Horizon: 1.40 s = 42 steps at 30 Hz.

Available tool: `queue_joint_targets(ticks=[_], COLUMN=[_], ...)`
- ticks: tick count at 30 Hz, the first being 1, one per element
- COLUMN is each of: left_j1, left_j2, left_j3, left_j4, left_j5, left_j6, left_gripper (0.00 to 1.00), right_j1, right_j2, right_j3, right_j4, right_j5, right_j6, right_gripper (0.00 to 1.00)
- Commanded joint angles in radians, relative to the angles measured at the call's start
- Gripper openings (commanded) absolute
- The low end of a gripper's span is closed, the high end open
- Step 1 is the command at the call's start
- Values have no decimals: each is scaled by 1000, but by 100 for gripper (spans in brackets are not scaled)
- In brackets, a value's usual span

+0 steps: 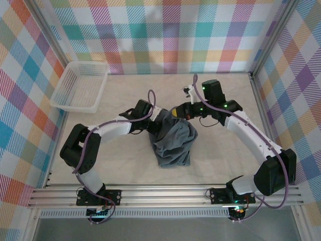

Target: Fold the inside-out t-shirt

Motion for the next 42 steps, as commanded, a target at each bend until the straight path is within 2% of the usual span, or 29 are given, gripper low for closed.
queue_joint_targets(ticks=[1,3,4,6,8,9,10,12,14,16,18,20,23,25,28,30,32,33,36,37,39,42], left_j1=[52,76,76,75,75,75,75,75,75,75,76,76,72,71,72,71,70,72,95,122,181,270], left_j2=[-104,-159,-183,-230,-264,-280,-290,-296,-278,-261,-250,-249,-260,-268,-274,-278,-289,-294,-322,-328,-330,-325], left_j3=[98,148,167,195,204,204,205,215,239,260,273,277,283,286,308,314,313,313,298,281,228,103], left_j4=[-61,-187,-229,-289,-315,-325,-333,-353,-382,-393,-383,-357,-338,-339,-376,-388,-393,-403,-463,-485,-508,-473], left_j5=[155,298,332,399,421,408,392,374,347,340,341,357,365,369,373,370,349,330,210,173,111,30], left_j6=[-168,-248,-266,-331,-373,-388,-398,-405,-414,-432,-459,-476,-484,-482,-453,-445,-445,-442,-433,-434,-420,-369], left_gripper=[0,0,0,0,0,0,0,0,0,0,0,0,0,0,0,0,0,0,0,0,0,0], right_j1=[-88,-109,-110,-109,-112,-111,-110,-109,-104,-68,25,135,231,244,247,247,246,247,246,245,229,157], right_j2=[-12,47,84,168,207,204,192,130,30,-96,-219,-283,-237,-157,-19,74,174,199,160,114,20,-93], right_j3=[-25,-57,-69,-56,-22,-7,4,20,-1,-92,-217,-310,-307,-276,-230,-216,-157,-133,-129,-141,-168,-241], right_j4=[-75,-122,-126,-147,-147,-142,-137,-140,-122,-32,87,225,255,257,278,336,303,284,313,331,394,614], right_j5=[241,499,578,636,603,579,572,570,554,524,519,477,481,461,472,431,376,350,280,260,157,-109], right_j6=[14,-88,-138,-194,-193,-177,-156,-99,-31,52,141,164,175,176,168,150,145,146,151,158,177,310], right_gripper=[0,0,0,0,0,3,10,37,40,38,35,37,44,50,66,70,65,57,13,2,0,0])
